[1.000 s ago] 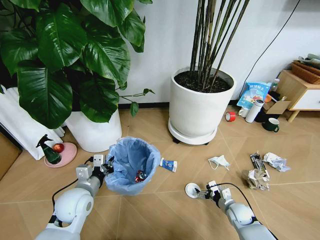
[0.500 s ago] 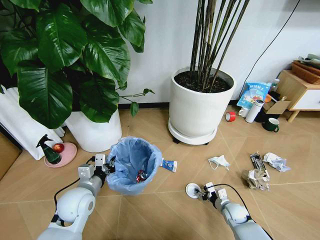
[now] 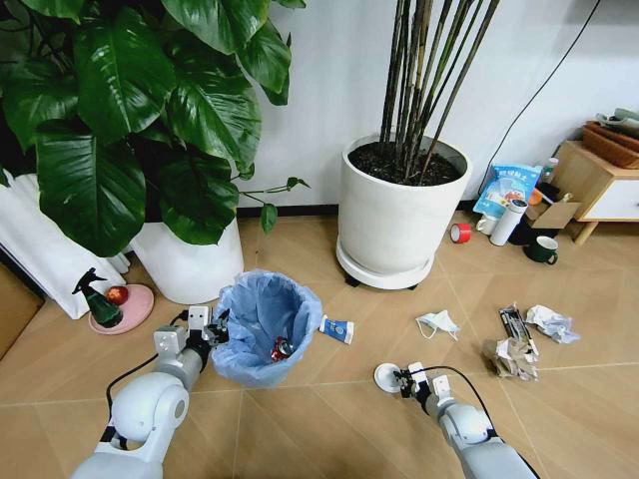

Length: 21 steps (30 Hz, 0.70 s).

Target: Pick up the trash bin and place the garbage on the floor into it.

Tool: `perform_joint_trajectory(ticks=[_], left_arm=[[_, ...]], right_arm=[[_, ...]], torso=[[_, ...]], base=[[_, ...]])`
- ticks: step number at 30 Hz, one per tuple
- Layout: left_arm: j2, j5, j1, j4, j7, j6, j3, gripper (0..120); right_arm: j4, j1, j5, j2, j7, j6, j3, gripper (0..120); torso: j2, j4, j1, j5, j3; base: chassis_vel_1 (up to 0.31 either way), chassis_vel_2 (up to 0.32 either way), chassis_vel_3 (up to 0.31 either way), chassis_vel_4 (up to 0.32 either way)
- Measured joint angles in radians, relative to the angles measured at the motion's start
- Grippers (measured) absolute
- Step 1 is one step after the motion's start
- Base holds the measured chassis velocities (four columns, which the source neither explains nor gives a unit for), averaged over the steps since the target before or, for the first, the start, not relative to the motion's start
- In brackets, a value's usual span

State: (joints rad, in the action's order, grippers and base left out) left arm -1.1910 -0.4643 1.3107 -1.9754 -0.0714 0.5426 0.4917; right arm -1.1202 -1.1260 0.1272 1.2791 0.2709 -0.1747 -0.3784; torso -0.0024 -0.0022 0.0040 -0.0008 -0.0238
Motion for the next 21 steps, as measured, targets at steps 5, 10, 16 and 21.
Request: perform_joint_trajectory(ticks=[5,10,16,21], left_arm=[[0.005,-0.001,-0.007,0.011,0.001,0.000,0.004,0],[0.008,-0.001,-0.015,0.025,0.004,-0.001,0.004,0],[0.011,-0.002,-0.036,0.050,0.007,-0.002,0.001,0],[0.013,-0.002,-0.071,0.103,0.008,-0.003,-0.020,0]], right_arm=[[-0.027,-0.003,0.014,0.006,-0.006,-0.013,-0.014,0],[-0.084,-0.001,0.036,0.005,-0.007,-0.014,-0.027,0],[-0.176,0.006,0.089,-0.009,-0.014,-0.015,-0.029,0],[-0.321,0.015,0.169,-0.036,-0.024,-0.049,-0.023,0]], torso=[[0.000,-0.0001,0.000,0.0005,0.000],[0.000,-0.0001,0.000,-0.0001,0.000],[0.000,0.0000,0.000,-0.0003,0.000],[0.000,-0.0001,0.000,-0.0001,0.000]], base=[[0.000,0.000,0.000,0.000],[0.000,0.000,0.000,0.000],[0.000,0.000,0.000,0.000],[0.000,0.000,0.000,0.000]])
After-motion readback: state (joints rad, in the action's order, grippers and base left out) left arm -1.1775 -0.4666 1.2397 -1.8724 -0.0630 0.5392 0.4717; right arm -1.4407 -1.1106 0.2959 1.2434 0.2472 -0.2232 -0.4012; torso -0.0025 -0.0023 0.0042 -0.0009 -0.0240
